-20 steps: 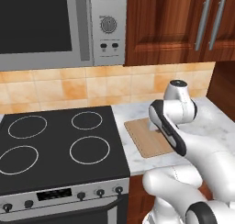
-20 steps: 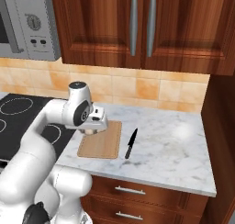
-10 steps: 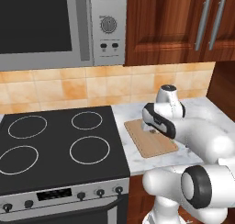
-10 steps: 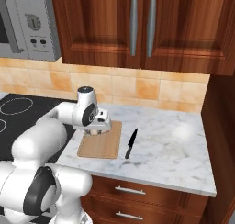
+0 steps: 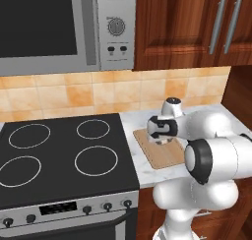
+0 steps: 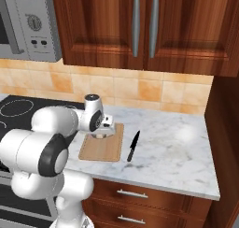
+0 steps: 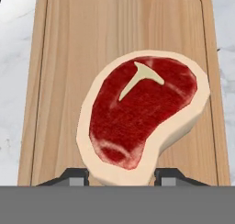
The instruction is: Retrieve the steak from the fridge and place it on the cutting board.
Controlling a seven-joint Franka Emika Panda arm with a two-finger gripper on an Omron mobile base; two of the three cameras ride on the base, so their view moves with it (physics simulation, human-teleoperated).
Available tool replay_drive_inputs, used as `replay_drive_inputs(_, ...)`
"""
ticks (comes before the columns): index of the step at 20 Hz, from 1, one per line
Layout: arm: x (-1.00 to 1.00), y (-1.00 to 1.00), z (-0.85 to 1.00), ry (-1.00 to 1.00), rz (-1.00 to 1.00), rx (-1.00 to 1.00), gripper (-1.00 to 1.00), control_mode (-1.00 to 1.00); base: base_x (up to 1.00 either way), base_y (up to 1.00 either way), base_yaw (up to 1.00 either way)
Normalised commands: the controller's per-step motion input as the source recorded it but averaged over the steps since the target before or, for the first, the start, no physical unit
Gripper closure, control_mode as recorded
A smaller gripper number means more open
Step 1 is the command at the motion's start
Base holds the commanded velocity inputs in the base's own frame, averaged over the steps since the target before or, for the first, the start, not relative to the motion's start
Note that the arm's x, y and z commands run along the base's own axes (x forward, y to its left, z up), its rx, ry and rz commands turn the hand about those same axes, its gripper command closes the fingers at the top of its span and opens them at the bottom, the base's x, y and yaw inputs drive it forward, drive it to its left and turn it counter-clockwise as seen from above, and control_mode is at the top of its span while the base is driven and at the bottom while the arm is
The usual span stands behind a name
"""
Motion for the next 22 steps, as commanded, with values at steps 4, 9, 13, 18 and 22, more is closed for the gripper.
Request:
replay_drive_inputs(4, 0.29, 0.0, -0.3, 0.0, 0.0, 0.0, 1.0, -1.0, 0.0, 0.0, 0.0)
replay_drive_inputs(9, 0.12, 0.0, -0.28, 0.0, 0.0, 0.0, 1.0, -1.0, 0.0, 0.0, 0.0)
replay_drive_inputs(13, 0.0, -0.03, -0.14, 0.02, 0.0, 0.01, 1.0, -1.0, 0.0, 0.0, 0.0)
replay_drive_inputs(18, 0.0, 0.0, -0.1, 0.01, 0.0, 0.0, 1.0, -1.0, 0.0, 0.0, 0.0)
replay_drive_inputs(22, 0.0, 0.0, -0.05, 0.0, 0.0, 0.0, -1.0, -1.0, 0.0, 0.0, 0.0)
